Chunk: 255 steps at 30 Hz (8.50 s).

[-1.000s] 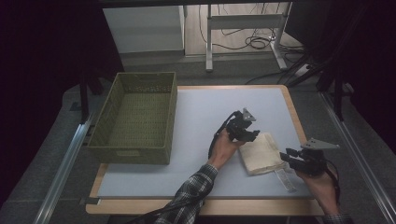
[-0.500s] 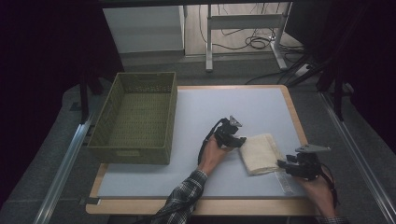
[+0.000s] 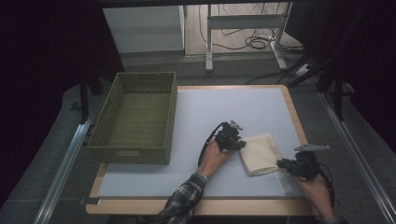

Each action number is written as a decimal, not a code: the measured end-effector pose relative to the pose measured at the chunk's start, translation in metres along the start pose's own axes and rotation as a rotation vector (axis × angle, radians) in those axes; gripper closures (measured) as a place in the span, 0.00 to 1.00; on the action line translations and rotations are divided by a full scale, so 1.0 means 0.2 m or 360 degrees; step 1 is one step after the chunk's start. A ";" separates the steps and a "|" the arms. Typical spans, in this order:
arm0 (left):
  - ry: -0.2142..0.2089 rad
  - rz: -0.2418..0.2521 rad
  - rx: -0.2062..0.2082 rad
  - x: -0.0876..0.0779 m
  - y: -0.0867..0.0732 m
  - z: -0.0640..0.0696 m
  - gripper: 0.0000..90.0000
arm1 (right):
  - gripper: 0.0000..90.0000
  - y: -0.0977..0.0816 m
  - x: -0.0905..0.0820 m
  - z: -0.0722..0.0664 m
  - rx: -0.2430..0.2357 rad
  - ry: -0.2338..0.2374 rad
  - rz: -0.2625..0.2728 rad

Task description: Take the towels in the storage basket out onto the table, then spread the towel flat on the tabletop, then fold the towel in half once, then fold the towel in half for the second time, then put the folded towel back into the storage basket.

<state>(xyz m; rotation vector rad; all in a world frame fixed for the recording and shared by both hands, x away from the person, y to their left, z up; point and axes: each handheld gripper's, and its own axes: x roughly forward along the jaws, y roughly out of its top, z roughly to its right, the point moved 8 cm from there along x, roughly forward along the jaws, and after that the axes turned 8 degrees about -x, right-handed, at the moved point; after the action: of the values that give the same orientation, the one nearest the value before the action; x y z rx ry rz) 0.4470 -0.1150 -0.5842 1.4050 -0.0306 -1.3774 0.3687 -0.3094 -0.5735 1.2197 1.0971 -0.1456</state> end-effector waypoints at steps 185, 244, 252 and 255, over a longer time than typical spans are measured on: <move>0.1067 -0.0078 -0.0162 -1.51 -0.33 -1.44 0.88 | 0.85 1.43 1.01 -1.71 -0.0883 0.0376 -0.0051; 0.0767 0.0137 -0.0344 -1.46 -0.29 -1.22 0.02 | 0.10 1.39 0.71 -1.49 -0.0841 0.0480 0.0191; 0.0699 0.0187 -0.0384 -1.46 -0.29 -1.18 0.00 | 0.07 1.37 0.67 -1.42 -0.0805 0.0478 0.0209; 0.0671 0.0206 -0.0386 -1.47 -0.28 -1.16 0.00 | 0.06 1.36 0.65 -1.38 -0.0788 0.0468 0.0223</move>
<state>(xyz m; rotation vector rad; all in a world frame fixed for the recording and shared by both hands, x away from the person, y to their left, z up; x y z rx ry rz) 0.4818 0.2494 -0.4908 1.4330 0.3067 -0.9247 0.4401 0.0793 -0.4663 0.8784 1.2041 0.4049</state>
